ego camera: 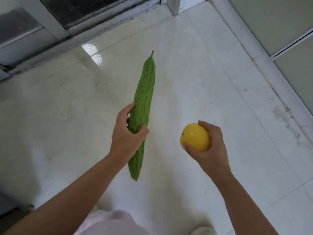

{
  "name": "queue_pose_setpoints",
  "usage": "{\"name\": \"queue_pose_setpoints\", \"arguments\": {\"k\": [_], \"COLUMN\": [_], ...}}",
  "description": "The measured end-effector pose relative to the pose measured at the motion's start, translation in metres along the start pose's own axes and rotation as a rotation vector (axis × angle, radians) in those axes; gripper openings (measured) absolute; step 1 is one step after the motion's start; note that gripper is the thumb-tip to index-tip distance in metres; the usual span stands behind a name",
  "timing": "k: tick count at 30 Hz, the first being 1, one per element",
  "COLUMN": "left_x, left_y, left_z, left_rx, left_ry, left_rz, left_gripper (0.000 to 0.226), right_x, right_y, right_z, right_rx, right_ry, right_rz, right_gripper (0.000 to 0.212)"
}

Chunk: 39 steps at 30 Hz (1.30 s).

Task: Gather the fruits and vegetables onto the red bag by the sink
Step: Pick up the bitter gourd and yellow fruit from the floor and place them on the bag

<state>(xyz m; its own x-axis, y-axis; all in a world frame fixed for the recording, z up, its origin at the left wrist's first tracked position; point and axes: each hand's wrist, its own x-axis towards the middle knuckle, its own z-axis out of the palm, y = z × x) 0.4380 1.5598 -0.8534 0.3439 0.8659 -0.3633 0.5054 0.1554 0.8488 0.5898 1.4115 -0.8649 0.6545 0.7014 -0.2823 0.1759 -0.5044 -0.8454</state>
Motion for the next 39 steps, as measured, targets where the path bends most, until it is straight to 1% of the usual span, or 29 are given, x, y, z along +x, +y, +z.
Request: {"name": "queue_pose_setpoints", "arguments": {"k": [4,6,9,13,16,22,26,28,31,39], "left_x": [-0.019,-0.030,-0.048,-0.076,-0.098,-0.144,-0.166,-0.175,-0.188,-0.224], "left_y": [0.044,0.068,0.108,0.172,0.222,0.322,0.384,0.412,0.454,0.535], "left_z": [-0.016,-0.024,-0.034,-0.052,-0.069,-0.098,-0.116,-0.125,-0.140,-0.191], "left_rx": [0.008,0.012,-0.007,-0.057,-0.075,-0.104,-0.121,-0.123,-0.118,-0.108], "left_ry": [0.005,-0.005,-0.033,-0.043,-0.052,-0.142,-0.206,-0.244,-0.307,-0.483], "left_rz": [-0.004,-0.002,-0.021,-0.064,-0.070,-0.058,-0.003,0.040,0.113,0.233], "left_gripper": [0.063,0.063,0.060,0.055,0.056,0.060,0.057,0.056,0.057,0.054], "right_x": [-0.014,-0.025,-0.037,-0.055,-0.071,-0.099,-0.115,-0.124,-0.140,-0.196], "right_y": [-0.045,-0.072,-0.112,-0.173,-0.218,-0.313,-0.383,-0.416,-0.460,-0.541], "right_z": [-0.016,-0.031,-0.056,-0.091,-0.121,-0.180,-0.214,-0.227,-0.244,-0.271], "right_rx": [-0.011,0.002,0.019,0.020,0.021,0.041,0.018,-0.002,-0.003,-0.073], "right_ry": [0.010,0.020,0.079,0.123,0.136,0.202,0.247,0.295,0.377,0.520], "right_rz": [-0.053,-0.037,-0.005,-0.007,-0.014,-0.023,-0.095,-0.136,-0.168,-0.192], "right_gripper": [0.072,0.072,0.069,0.070,0.070,0.071,0.070,0.066,0.067,0.063]}}
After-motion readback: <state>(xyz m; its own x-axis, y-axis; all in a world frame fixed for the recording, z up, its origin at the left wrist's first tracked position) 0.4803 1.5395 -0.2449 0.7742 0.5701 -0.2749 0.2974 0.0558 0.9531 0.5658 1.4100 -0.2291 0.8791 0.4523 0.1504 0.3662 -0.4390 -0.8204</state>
